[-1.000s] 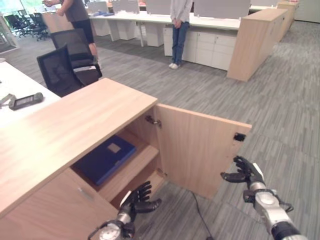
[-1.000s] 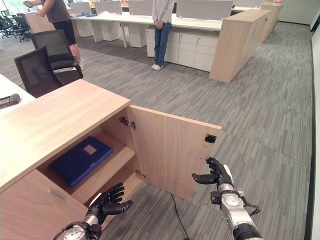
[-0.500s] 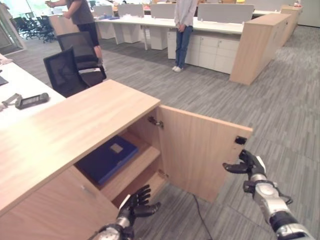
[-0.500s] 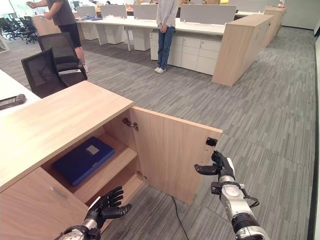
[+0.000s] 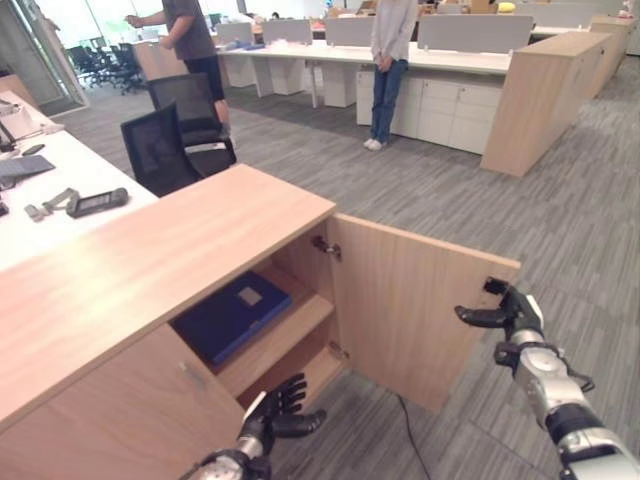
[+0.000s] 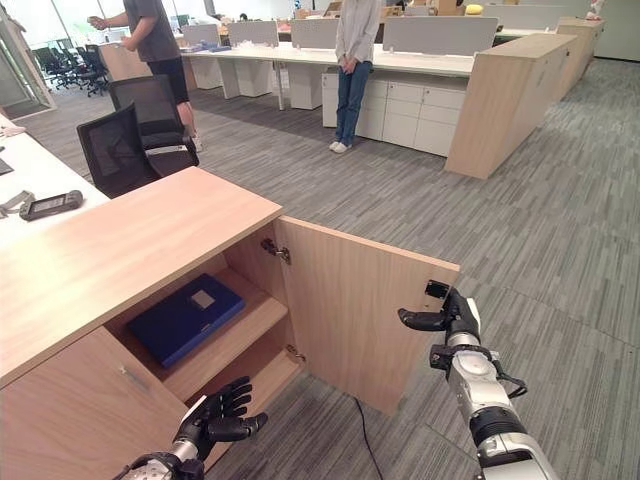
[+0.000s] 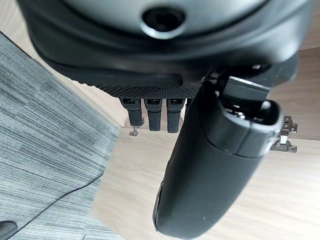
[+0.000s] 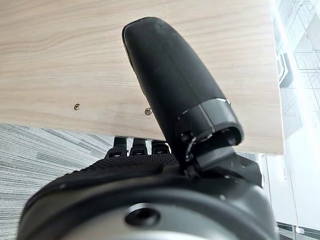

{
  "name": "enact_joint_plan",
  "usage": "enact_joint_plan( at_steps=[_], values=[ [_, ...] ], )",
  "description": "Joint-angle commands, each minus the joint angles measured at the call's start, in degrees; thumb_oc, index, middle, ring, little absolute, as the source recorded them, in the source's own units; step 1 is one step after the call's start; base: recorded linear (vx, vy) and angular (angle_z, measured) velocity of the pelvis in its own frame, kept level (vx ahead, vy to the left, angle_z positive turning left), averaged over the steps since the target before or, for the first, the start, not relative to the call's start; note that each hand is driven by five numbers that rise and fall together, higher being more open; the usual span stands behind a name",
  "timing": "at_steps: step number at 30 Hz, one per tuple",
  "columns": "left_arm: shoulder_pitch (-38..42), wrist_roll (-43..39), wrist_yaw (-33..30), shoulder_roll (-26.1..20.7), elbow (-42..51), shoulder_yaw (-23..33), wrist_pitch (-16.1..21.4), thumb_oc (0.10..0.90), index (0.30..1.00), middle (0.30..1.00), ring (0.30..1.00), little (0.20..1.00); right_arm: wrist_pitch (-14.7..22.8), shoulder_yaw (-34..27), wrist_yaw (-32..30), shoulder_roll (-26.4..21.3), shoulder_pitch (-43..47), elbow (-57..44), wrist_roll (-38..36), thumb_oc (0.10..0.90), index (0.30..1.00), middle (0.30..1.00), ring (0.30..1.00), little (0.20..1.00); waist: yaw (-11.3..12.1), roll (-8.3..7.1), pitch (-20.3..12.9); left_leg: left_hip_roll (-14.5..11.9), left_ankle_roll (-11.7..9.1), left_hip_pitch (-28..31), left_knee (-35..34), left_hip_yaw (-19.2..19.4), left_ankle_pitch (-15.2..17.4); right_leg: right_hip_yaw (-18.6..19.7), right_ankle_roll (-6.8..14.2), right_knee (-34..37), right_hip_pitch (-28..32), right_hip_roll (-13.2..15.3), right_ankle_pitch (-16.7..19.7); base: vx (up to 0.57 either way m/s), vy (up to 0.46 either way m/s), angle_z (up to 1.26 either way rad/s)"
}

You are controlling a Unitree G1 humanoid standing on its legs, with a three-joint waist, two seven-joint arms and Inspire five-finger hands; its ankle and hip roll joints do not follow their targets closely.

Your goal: Put the empty folder in the office cabinet

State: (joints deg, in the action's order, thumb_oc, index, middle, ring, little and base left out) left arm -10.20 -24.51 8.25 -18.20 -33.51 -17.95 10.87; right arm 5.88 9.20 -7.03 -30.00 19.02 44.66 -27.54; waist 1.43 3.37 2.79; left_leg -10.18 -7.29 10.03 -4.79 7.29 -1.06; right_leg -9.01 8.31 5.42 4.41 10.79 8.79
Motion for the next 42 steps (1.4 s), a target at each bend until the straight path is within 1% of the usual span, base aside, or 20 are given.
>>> enact_joint_plan(
  at_steps=[1, 3, 7, 14, 17, 19, 22, 23, 24, 26, 27, 28, 31, 33, 36, 37, 39, 40, 41, 42],
  values=[
    [6.77, -1.38, 0.31, -1.63, 3.05, -0.04, 3.96, 0.8, 0.9, 0.9, 0.9, 0.9, 6.65, 2.97, 4.54, 2.41, 7.37, -9.37, -0.24, 0.8, 0.9, 0.9, 0.9, 0.9, 1.37, -2.18, 0.42, 3.66, 1.0, -0.75, 0.7, -2.35, 1.31, -1.71, -1.28, -1.96, 6.48, -3.96, -12.48, 0.0, 0.0, 0.0],
    [6.76, -1.24, 0.17, -1.52, 2.9, 0.38, 4.01, 0.8, 0.9, 0.9, 0.9, 0.9, 6.45, 3.55, 5.2, 2.71, 5.94, -11.72, 0.38, 0.8, 0.9, 0.9, 0.9, 0.9, 1.29, -2.24, 0.44, 3.63, 0.96, -0.76, 0.71, -2.37, 1.25, -1.88, -1.29, -2.0, 6.52, -3.98, -12.55, 0.0, 0.0, 0.0],
    [6.49, -0.72, -0.47, -0.65, 2.76, 3.58, 4.38, 0.8, 0.9, 0.9, 0.9, 0.9, 5.93, 5.63, 9.83, 3.35, -3.6, -24.38, 3.43, 0.8, 0.9, 0.9, 0.9, 0.9, 1.08, -2.45, 0.87, 3.27, 0.61, -1.27, 0.75, -2.98, 0.8, -2.59, -1.46, -2.51, 6.3, -4.06, -12.87, 0.0, -0.01, 0.03],
    [5.61, -1.58, -1.06, 0.24, 2.09, 7.63, 4.5, 0.8, 0.9, 0.9, 0.9, 0.9, 5.07, 7.49, 16.1, 4.73, -16.05, -34.64, 4.21, 0.8, 0.9, 0.9, 0.9, 0.9, 1.22, -2.74, 1.45, 2.77, -0.38, -3.08, 0.85, -5.34, -0.6, -4.94, -1.9, -2.78, 5.99, -4.4, -13.53, -0.02, -0.042, 0.17],
    [5.41, -2.88, -1.58, 0.57, 2.07, 9.09, 4.79, 0.8, 0.9, 0.9, 0.9, 0.9, 5.17, 9.02, 17.06, 4.51, -17.6, -36.6, 5.77, 0.8, 0.9, 0.9, 0.9, 0.9, 1.79, -2.74, 1.96, 2.45, -1.04, -4.37, 1.08, -6.83, -1.38, -6.17, -2.2, -2.62, 5.93, -4.52, -13.75, -0.04, -0.036, 0.35],
    [5.87, -4.16, -2.49, 0.96, 1.39, 9.59, 5.05, 0.8, 0.9, 0.9, 0.9, 0.9, 5.34, 10.56, 17.32, 5.46, -17.36, -37.31, 4.1, 0.8, 0.9, 0.9, 0.9, 0.9, 2.69, -2.66, 2.95, 2.42, -1.84, -5.88, 1.88, -8.07, -2.59, -7.21, -2.33, -2.42, 5.98, -4.49, -13.94, -0.1, -0.022, 0.39],
    [7.17, -5.89, -3.57, 1.53, 0.69, 9.98, 5.54, 0.8, 0.9, 0.9, 0.9, 0.9, 5.52, 13.59, 17.76, 6.07, -15.3, -37.63, 3.09, 0.8, 0.9, 0.9, 0.9, 0.9, 3.64, -2.96, 4.0, 2.27, -2.6, -8.85, 4.25, -9.41, -2.09, -9.1, -2.45, -2.46, 5.03, -3.75, -13.66, -0.13, -0.001, 0.34],
    [7.75, -6.45, -3.97, 1.8, 0.64, 9.91, 5.72, 0.8, 0.9, 0.9, 0.9, 0.9, 5.82, 14.45, 17.5, 5.98, -14.09, -37.46, 2.86, 0.8, 0.9, 0.9, 0.9, 0.9, 3.68, -3.19, 4.67, 1.97, -2.65, -10.5, 7.0, -8.22, -1.76, -10.17, -2.53, -2.54, 4.71, -3.19, -13.54, -0.21, 0.064, 0.57],
    [8.34, -6.65, -4.16, 2.02, 0.54, 9.52, 5.69, 0.8, 0.9, 0.9, 0.9, 0.9, 5.98, 15.17, 17.13, 5.74, -12.96, -37.44, 2.8, 0.8, 0.9, 0.9, 0.9, 0.9, 3.33, -3.48, 5.33, 0.93, -2.62, -10.86, 9.29, -5.08, -1.56, -11.19, -2.65, -2.85, 4.63, -2.47, -13.51, -0.17, 0.109, 0.76],
    [8.53, -6.61, -3.92, 2.19, 0.48, 8.96, 5.42, 0.8, 0.9, 0.9, 0.9, 0.9, 6.04, 16.64, 16.23, 6.05, -10.59, -37.19, 3.0, 0.8, 0.9, 0.9, 0.9, 0.9, 1.79, -4.2, 5.19, -3.3, -2.04, -9.81, 11.94, 6.64, -1.3, -14.45, -2.78, -3.56, 3.43, -0.85, -13.02, -0.14, 0.086, 0.82],
    [7.93, -6.44, -3.64, 1.96, 0.71, 8.78, 5.12, 0.8, 0.9, 0.9, 0.9, 0.9, 6.02, 16.85, 15.97, 6.09, -10.03, -37.3, 3.18, 0.8, 0.9, 0.9, 0.9, 0.9, 1.57, -4.33, 5.05, -4.62, -2.08, -9.55, 13.65, 9.89, -1.15, -15.57, -3.0, -3.91, 3.22, -0.57, -12.97, -0.11, 0.041, 0.54],
    [7.11, -6.11, -3.17, 1.68, 0.88, 8.66, 4.86, 0.8, 0.9, 0.9, 0.9, 0.9, 5.88, 16.74, 15.78, 6.08, -9.57, -37.49, 3.43, 0.8, 0.9, 0.9, 0.9, 0.9, 1.6, -4.34, 4.89, -5.14, -2.25, -9.38, 15.5, 11.1, -0.58, -16.6, -3.25, -4.24, 3.34, -0.35, -13.02, -0.1, 0.052, 0.97],
    [5.99, -4.85, -2.05, 0.84, 0.25, 7.96, 4.06, 0.8, 0.9, 0.9, 0.9, 0.9, 5.54, 15.77, 15.61, 6.53, -8.88, -37.59, 3.44, 0.8, 0.9, 0.9, 0.9, 0.9, 1.67, -3.96, 4.07, -4.21, -2.18, -7.71, 14.41, 11.49, 1.51, -19.89, -3.39, -4.96, 4.04, 0.31, -13.16, -0.02, 0.074, 0.94],
    [3.37, -3.08, -0.92, 0.13, 0.17, 7.92, 2.84, 0.8, 0.9, 0.9, 0.9, 0.9, 5.15, 13.75, 14.96, 6.88, -7.78, -37.93, 3.25, 0.8, 0.9, 0.9, 0.9, 0.9, 2.77, -3.41, 2.97, -1.86, -1.07, -6.68, 10.46, 11.05, 2.12, -22.1, -2.94, -5.95, 5.34, 0.52, -12.73, 0.08, 0.178, 0.99],
    [2.66, -2.08, 0.15, -1.13, 0.86, 7.34, 2.14, 0.8, 0.9, 0.9, 0.9, 0.9, 5.51, 10.35, 13.56, 7.79, -7.16, -36.3, 1.48, 0.8, 0.9, 0.9, 0.9, 0.9, 4.49, -4.11, 2.85, -0.12, 0.22, -7.61, 9.84, 9.25, 1.96, -24.16, -2.3, -8.79, 5.69, 2.03, -12.74, 0.08, 0.147, 0.98],
    [2.2, -1.98, 0.57, -1.63, 1.47, 7.21, 1.97, 0.8, 0.9, 0.9, 0.9, 0.9, 5.62, 9.15, 12.6, 7.9, -6.58, -35.46, 1.37, 0.8, 0.9, 0.9, 0.9, 0.9, 5.14, -4.22, 2.6, 0.58, 0.49, -6.97, 8.92, 7.89, 3.37, -23.7, -1.39, -10.85, 5.6, 2.54, -14.0, 0.11, 0.17, 0.92],
    [1.86, -1.85, 1.01, -2.18, 2.26, 7.08, 1.81, 0.8, 0.9, 0.9, 0.9, 0.9, 5.9, 7.75, 11.8, 8.08, -5.55, -34.12, 1.44, 0.8, 0.9, 0.9, 0.9, 0.9, 5.82, -4.24, 2.58, 1.53, 1.58, -6.68, 7.76, 7.68, 3.56, -24.26, -0.49, -15.09, 4.07, 4.36, -14.35, 0.05, 0.208, 0.53],
    [1.2, -1.01, 2.06, -3.19, 3.4, 6.42, 1.71, 0.8, 0.9, 0.9, 0.9, 0.9, 6.35, 4.48, 9.73, 8.12, -3.82, -31.13, 1.34, 0.8, 0.9, 0.9, 0.9, 0.9, 6.76, -3.74, 2.96, 3.22, 3.97, -6.46, 6.09, 7.19, 2.97, -25.31, 1.76, -23.38, 0.74, 7.83, -11.26, 0.03, 0.238, 0.54],
    [1.17, -0.46, 2.33, -3.79, 3.51, 6.11, 1.69, 0.8, 0.9, 0.9, 0.9, 0.9, 6.46, 3.13, 8.91, 7.61, -2.93, -29.94, 1.63, 0.8, 0.9, 0.9, 0.9, 0.9, 6.6, -3.71, 3.31, 4.03, 4.63, -5.88, 5.17, 5.99, 2.98, -23.35, 3.75, -27.53, -1.23, 9.08, -9.0, 0.04, 0.247, 0.94],
    [1.66, 0.04, 2.52, -4.19, 3.17, 5.86, 1.77, 0.8, 0.9, 0.9, 0.9, 0.9, 6.65, 1.64, 7.88, 6.72, -2.29, -28.71, 2.16, 0.8, 0.9, 0.9, 0.9, 0.9, 6.34, -3.73, 3.33, 4.5, 5.03, -5.72, 3.88, 4.84, 2.33, -19.93, 4.93, -29.14, -3.05, 8.64, -8.02, 0.09, 0.064, 1.1]
  ],
)
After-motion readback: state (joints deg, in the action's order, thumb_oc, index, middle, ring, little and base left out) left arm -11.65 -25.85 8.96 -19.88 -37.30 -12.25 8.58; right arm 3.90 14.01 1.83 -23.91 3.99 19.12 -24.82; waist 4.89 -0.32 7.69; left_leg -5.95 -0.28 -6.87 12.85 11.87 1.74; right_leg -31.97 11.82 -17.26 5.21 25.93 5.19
